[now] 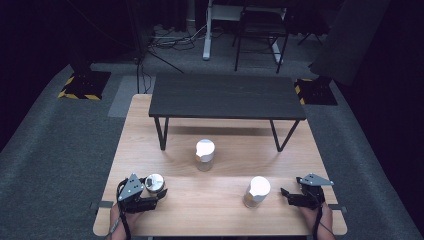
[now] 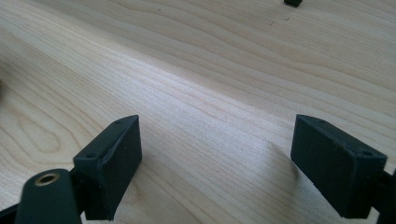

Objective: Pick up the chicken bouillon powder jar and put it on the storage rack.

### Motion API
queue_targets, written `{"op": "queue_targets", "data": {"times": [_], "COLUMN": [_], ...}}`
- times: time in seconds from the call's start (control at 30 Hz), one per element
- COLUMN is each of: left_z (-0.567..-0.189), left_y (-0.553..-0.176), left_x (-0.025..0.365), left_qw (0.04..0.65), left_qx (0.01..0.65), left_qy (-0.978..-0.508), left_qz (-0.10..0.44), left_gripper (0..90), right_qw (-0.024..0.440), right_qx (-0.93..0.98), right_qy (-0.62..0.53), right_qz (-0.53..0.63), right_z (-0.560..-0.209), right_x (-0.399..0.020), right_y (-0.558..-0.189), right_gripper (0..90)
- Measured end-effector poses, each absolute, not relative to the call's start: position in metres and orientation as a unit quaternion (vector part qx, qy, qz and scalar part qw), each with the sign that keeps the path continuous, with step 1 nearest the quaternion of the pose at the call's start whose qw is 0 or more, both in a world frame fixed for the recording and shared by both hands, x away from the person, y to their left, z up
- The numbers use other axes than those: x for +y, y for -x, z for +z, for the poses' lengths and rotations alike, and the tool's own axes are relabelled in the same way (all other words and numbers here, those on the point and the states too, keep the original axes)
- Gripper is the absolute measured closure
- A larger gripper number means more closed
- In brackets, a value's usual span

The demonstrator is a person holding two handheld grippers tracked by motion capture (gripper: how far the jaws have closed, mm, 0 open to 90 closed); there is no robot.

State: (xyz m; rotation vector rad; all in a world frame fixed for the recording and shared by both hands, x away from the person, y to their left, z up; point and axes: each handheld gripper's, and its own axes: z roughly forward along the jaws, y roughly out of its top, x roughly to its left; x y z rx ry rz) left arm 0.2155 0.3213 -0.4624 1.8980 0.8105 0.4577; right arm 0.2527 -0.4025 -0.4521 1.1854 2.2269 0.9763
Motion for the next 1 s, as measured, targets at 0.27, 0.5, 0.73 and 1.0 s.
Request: {"op": "queue_targets", "data": {"times": [0.27,0.5,0.73,1.0], "left_z": [-0.450,-0.430,-0.410,-0.390], "left_y": [-0.215,-0.215,-0.223,-0.235], "left_x": [0.318,0.313,0.304,0.296], "left_qw": [0.488,0.497,0.495,0.489], "left_qx": [0.336,0.330,0.327,0.341], "left_qy": [-0.783,-0.777,-0.776,-0.773], "left_qz": [0.190,0.204,0.213,0.215], "left_gripper": [31.0,31.1,31.1,31.1], "right_qw": [0.215,0.216,0.205,0.202], "right_qx": [0.803,0.804,0.802,0.802], "right_qy": [-0.429,-0.428,-0.434,-0.436], "right_qz": [0.353,0.353,0.355,0.356], "right_z": [-0.452,-0.452,-0.452,-0.451], "right_x": [-0.403,-0.403,-0.406,-0.406], "right_y": [-0.253,-0.253,-0.256,-0.257], "right_gripper": [16.1,16.1,15.9,15.8]}}
